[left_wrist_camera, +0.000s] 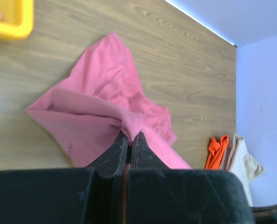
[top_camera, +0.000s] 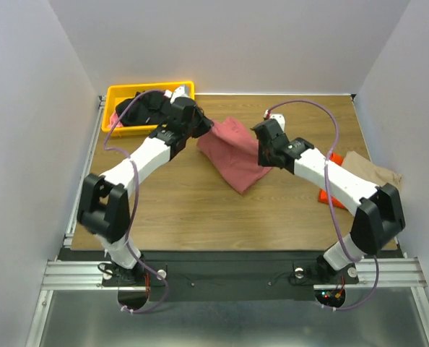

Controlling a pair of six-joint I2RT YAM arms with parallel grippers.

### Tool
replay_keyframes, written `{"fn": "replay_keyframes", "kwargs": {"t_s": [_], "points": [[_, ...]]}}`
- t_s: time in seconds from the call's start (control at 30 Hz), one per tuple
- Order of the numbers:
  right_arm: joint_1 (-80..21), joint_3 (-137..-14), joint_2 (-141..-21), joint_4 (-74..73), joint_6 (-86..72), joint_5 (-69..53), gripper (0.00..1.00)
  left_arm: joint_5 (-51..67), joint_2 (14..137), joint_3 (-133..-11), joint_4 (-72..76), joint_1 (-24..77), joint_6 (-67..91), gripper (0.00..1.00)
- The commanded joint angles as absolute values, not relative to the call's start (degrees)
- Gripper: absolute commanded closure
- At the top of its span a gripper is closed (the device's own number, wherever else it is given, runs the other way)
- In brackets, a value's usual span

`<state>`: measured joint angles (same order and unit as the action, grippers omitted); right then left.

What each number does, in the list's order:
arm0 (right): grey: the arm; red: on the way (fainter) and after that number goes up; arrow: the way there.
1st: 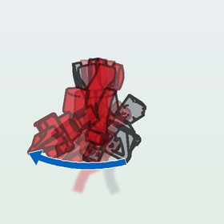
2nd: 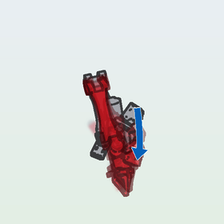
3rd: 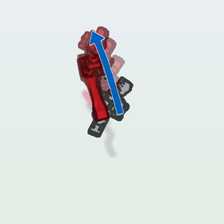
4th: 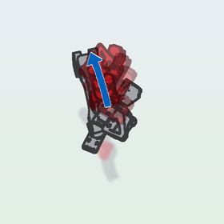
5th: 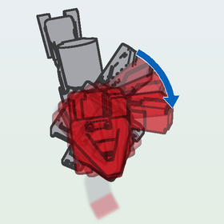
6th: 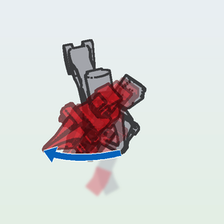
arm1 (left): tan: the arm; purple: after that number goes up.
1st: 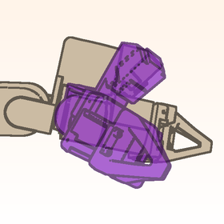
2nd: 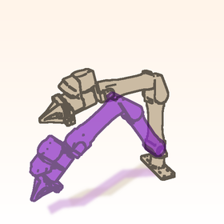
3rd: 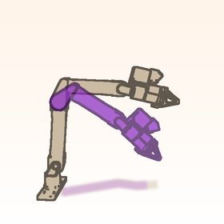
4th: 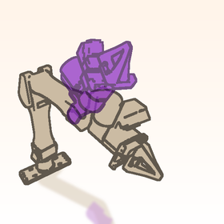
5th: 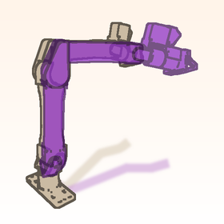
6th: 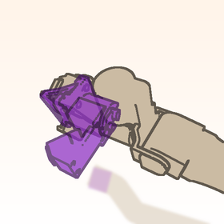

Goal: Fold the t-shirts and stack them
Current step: Fold the tshirt

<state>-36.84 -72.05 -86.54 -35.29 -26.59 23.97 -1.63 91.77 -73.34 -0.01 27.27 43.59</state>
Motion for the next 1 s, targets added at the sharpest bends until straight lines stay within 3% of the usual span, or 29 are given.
{"fn": "replay_keyframes", "kwargs": {"t_s": [0.0,0.33,0.37,0.4,0.43,0.47,0.5,0.53,0.6,0.73,0.97], "points": [[-30.60,-75.67,-91.22,-34.81,-23.30,23.56,0.99,-0.88,99.65,-82.07,3.08,27.25,40.26,1.00],[-17.33,-83.22,-106.25,-28.83,-19.16,13.27,0.99,1.58,125.74,-109.56,1.50,27.25,37.27,1.00],[-16.79,-84.02,-107.56,-28.74,-19.25,13.01,0.95,1.76,127.25,-111.43,1.06,27.25,37.09,0.95],[-16.44,-85.07,-108.62,-28.65,-19.25,13.01,0.85,1.76,128.57,-113.10,0.71,27.25,37.00,0.85],[-16.09,-86.73,-110.63,-28.57,-19.25,13.27,0.40,1.93,129.89,-116.42,0.09,27.25,36.91,0.71],[-15.82,-87.62,-111.35,-28.65,-19.42,14.75,0.18,2.63,131.38,-117.93,-1.91,27.25,36.65,0.39],[-15.73,-88.24,-111.79,-28.65,-19.95,15.11,0.00,2.72,131.66,-118.91,-2.02,27.33,36.39,0.14],[-15.65,-88.59,-111.80,-28.65,-20.30,15.29,0.00,2.81,131.40,-118.83,-1.85,27.33,36.30,0.06],[-15.64,-88.77,-110.57,-28.65,-20.57,13.29,0.00,3.42,129.65,-118.13,-1.41,27.42,35.69,0.01],[-15.64,-82.46,-104.52,-26.46,-24.08,11.26,0.00,3.61,122.63,-110.85,-0.62,27.60,34.45,0.01],[-15.73,-69.01,-98.97,-21.45,-32.33,6.60,0.00,0.44,102.78,-86.68,3.95,27.77,32.96,0.01]]}}
